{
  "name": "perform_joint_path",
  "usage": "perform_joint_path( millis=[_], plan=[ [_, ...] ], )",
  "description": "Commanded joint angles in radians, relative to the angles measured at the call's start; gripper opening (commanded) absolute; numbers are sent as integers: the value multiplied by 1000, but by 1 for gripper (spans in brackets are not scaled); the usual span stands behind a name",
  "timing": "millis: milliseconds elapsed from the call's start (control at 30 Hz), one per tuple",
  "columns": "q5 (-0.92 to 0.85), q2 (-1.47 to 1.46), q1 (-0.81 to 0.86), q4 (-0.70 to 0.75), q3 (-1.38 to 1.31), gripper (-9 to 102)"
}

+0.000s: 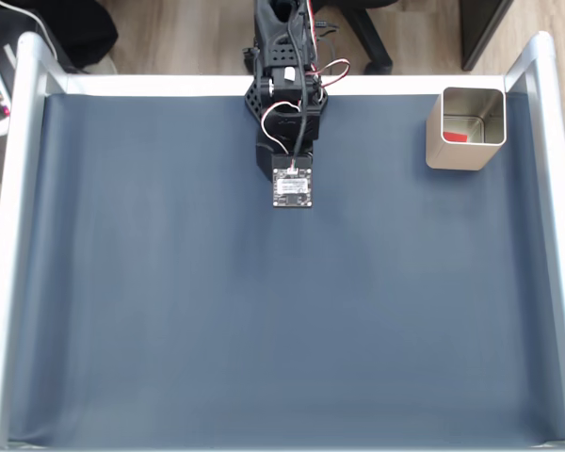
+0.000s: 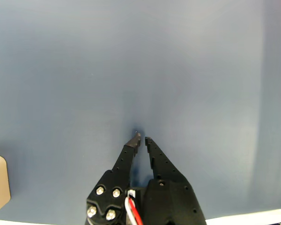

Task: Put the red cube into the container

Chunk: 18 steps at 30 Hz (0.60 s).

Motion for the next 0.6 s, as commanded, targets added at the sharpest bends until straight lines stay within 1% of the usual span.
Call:
perform_joint_path(
  millis=[0,567],
  plan=[
    [-9,-5,8,5,-3,0],
    [-2,-5,8,8,-2,1]
  ],
)
